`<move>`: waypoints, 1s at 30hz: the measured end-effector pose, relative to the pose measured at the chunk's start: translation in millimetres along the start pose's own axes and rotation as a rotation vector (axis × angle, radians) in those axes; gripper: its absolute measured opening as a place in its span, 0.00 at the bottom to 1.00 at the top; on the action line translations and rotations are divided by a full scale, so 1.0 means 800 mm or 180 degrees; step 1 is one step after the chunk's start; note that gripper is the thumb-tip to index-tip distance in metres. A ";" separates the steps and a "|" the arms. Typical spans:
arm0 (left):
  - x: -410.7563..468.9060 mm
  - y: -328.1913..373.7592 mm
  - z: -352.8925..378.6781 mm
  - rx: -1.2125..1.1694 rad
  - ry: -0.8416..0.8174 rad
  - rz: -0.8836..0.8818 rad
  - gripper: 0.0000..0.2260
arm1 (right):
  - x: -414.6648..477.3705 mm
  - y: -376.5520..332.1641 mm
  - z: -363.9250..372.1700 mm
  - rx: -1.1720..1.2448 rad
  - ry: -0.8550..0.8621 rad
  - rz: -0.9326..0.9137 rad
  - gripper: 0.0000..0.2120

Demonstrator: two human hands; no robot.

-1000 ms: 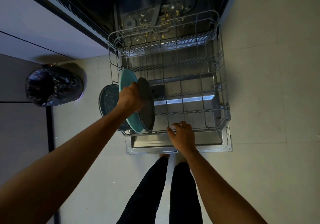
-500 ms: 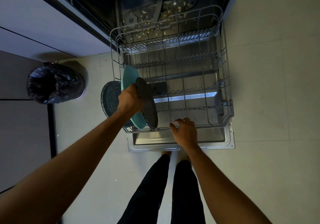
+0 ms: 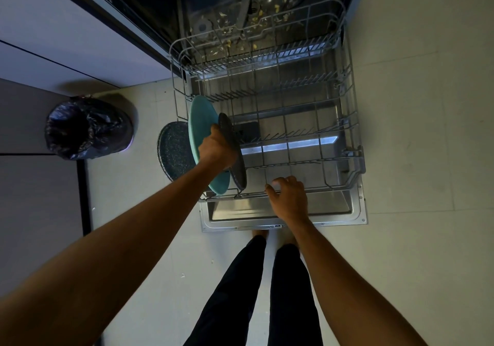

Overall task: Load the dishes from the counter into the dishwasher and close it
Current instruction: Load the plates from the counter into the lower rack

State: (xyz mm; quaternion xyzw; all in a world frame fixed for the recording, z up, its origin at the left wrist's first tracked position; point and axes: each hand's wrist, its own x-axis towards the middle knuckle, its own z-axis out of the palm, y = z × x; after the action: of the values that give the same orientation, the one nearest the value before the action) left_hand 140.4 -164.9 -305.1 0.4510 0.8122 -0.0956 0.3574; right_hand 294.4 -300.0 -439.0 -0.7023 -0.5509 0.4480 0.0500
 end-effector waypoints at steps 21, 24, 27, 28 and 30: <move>-0.048 -0.051 -0.013 0.0035 0.0398 0.0631 0.14 | -0.015 -0.022 -0.034 -0.0460 -0.0239 -0.0117 0.18; -0.060 -0.076 -0.012 -0.0510 0.0239 0.0615 0.10 | -0.022 -0.030 -0.048 -0.0414 -0.0243 -0.0181 0.15; -0.077 -0.104 -0.011 -0.0786 -0.0010 0.0782 0.09 | -0.040 -0.043 -0.063 -0.0523 -0.0184 -0.0220 0.14; -0.083 -0.112 -0.012 -0.0812 -0.0073 0.0842 0.08 | -0.046 -0.048 -0.066 -0.0541 -0.0122 -0.0234 0.13; -0.095 -0.132 -0.015 -0.0858 -0.0157 0.0897 0.08 | -0.063 -0.059 -0.067 -0.0501 0.0023 -0.0231 0.11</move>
State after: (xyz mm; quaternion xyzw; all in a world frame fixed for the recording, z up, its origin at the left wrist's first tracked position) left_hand 75.4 -270.2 -263.7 0.5059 0.7375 0.0540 0.4442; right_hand 297.2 -300.4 -351.8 -0.6853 -0.6093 0.3987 0.0129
